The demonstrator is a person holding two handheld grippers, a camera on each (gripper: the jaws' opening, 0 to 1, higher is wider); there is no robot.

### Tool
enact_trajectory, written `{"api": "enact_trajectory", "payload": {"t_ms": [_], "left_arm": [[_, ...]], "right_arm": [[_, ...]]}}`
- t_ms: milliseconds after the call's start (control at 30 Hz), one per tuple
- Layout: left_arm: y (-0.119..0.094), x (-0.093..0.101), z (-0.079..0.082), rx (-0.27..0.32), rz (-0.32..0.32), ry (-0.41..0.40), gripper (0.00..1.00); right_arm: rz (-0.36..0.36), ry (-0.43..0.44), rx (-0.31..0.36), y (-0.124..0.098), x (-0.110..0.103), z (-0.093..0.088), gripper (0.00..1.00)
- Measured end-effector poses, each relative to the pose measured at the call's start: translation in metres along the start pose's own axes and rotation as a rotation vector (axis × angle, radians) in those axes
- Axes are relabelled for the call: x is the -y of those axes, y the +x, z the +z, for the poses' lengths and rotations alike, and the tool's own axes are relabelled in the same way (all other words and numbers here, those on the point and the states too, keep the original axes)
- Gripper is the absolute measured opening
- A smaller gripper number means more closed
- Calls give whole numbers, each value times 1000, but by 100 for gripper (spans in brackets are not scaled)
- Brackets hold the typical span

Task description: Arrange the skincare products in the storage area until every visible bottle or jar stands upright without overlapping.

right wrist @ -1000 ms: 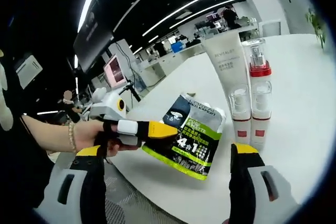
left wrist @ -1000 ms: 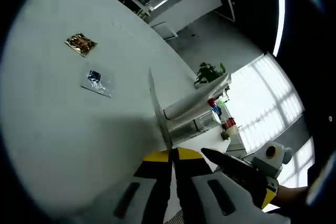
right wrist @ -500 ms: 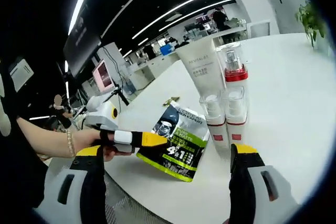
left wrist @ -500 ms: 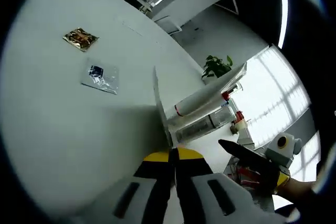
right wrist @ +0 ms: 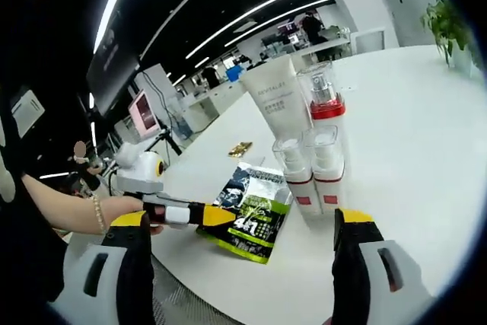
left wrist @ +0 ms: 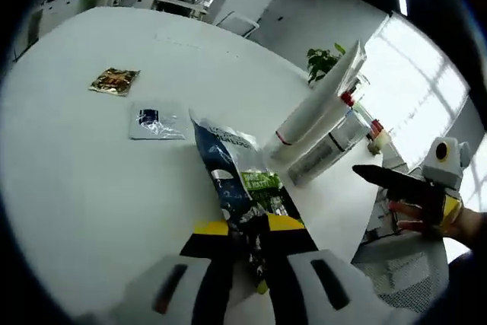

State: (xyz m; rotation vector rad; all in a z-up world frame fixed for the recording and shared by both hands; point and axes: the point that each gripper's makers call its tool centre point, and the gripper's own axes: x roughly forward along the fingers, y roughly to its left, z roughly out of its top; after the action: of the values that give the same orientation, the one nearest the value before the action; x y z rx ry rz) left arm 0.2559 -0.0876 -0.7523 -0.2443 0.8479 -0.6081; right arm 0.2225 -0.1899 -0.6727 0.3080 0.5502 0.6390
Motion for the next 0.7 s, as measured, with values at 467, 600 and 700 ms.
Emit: {"api": "enact_trajectory", "payload": {"t_ms": [467, 600, 700], "left_arm": [[1, -13, -3, -62, 111, 217, 18], [-1, -15, -3, -68, 123, 233, 18], [-1, -15, -3, -72, 125, 243, 19]], "right_arm": [[-5, 4, 1, -1, -1, 1, 98], [-7, 7, -1, -1, 1, 0, 98], [-7, 9, 0, -1, 1, 0, 98]]}}
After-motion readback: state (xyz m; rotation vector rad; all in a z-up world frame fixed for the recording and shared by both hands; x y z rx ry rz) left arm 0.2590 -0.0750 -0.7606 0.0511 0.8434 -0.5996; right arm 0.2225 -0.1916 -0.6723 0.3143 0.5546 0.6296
